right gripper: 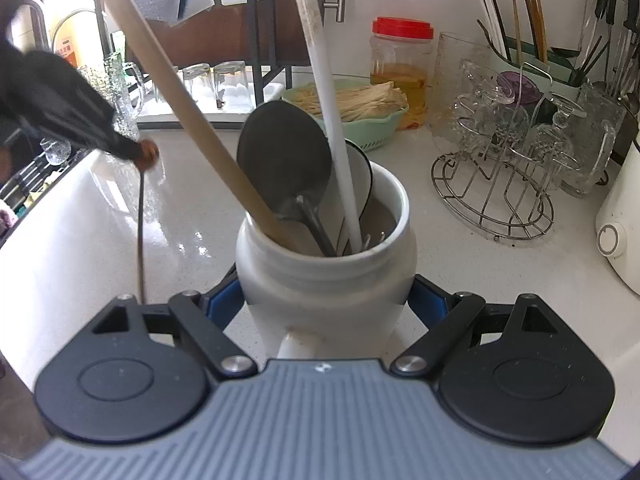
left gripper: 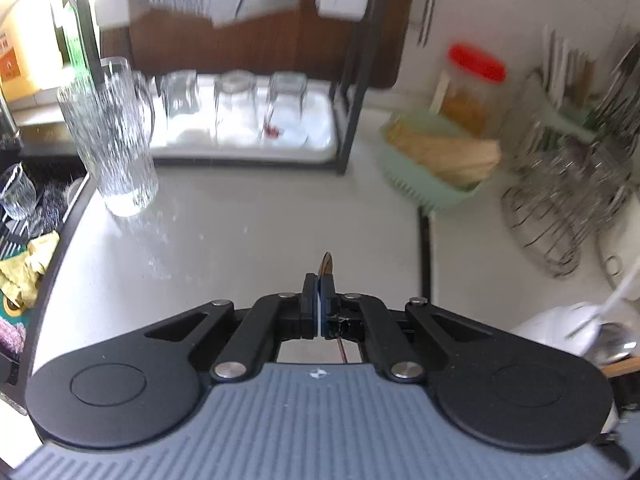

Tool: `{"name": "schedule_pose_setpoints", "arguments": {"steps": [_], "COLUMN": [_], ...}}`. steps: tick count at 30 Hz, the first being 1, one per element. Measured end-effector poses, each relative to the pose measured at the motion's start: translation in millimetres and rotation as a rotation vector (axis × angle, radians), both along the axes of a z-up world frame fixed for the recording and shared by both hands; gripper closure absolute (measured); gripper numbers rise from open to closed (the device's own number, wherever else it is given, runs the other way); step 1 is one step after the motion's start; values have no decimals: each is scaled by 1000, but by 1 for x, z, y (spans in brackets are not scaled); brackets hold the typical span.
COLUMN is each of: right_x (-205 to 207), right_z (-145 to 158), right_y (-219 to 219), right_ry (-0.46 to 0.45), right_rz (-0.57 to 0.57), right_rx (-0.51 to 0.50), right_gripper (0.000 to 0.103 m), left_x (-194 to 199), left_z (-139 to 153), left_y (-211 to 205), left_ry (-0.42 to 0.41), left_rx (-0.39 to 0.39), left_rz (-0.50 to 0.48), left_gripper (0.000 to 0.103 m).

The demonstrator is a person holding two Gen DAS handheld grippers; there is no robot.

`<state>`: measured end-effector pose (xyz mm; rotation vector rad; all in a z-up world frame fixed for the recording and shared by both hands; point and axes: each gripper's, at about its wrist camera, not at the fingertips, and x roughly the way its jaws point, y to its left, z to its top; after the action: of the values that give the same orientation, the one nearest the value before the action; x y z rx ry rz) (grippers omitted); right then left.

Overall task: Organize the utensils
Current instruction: 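Lift the copper spoon with the left gripper and carry it over the jar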

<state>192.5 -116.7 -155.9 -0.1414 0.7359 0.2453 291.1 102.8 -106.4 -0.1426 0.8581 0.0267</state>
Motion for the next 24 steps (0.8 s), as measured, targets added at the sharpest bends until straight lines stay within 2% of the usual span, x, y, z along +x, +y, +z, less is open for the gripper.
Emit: {"name": "schedule_pose_setpoints", "arguments": {"steps": [7, 24], "right_x": [2, 8], "right_z": [-1, -2], "right_y": [1, 6], "right_ry": [-7, -15], "right_rz": [5, -1], "right_rx": [1, 2], "right_gripper": [13, 13], "left_x": [-15, -42], "left_z": [45, 140], "left_y": [-13, -52], "left_ry": [-97, -245], "left_rx": [-15, -71], "left_rz": [-33, -154], "left_gripper": [102, 102]}}
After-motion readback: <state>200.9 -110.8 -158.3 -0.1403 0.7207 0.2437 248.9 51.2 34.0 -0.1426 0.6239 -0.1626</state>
